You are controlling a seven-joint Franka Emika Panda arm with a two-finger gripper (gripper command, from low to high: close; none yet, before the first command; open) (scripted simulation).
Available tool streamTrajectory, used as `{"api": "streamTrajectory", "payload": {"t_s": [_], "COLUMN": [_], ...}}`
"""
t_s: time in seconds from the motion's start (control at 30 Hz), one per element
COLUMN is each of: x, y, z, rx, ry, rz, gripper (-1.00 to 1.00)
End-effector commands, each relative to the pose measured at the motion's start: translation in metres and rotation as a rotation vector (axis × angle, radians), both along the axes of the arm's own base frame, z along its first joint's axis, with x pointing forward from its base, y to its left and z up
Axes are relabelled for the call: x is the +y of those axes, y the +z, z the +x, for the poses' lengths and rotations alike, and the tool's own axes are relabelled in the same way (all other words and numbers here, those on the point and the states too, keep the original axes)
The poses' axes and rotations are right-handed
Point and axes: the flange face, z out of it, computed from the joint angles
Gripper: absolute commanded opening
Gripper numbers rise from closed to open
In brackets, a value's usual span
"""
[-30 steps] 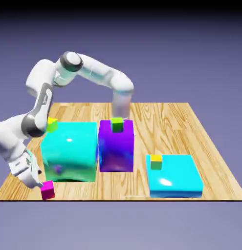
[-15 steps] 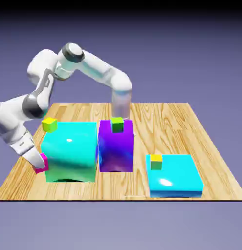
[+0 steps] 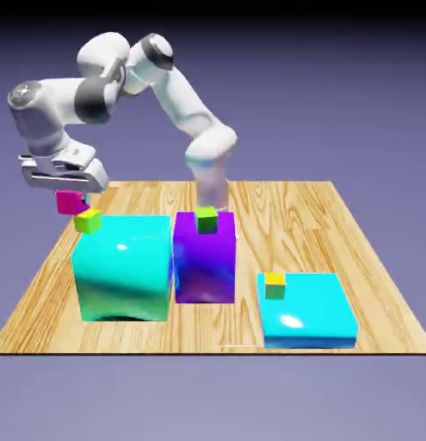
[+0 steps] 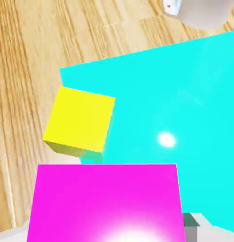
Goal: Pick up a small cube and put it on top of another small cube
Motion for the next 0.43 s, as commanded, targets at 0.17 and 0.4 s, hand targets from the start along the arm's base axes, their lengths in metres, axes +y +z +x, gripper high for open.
{"api": "streamTrajectory", "payload": {"t_s": [0.17, 0.4], "x": [-0.006, -0.006], "y": [-0.017, -0.052], "z": [-0.036, -0.048], "rx": [0.087, 0.086], "ry": [0.110, 0.110], "rz": [0.003, 0.003], "gripper": [-1.00, 1.00]}}
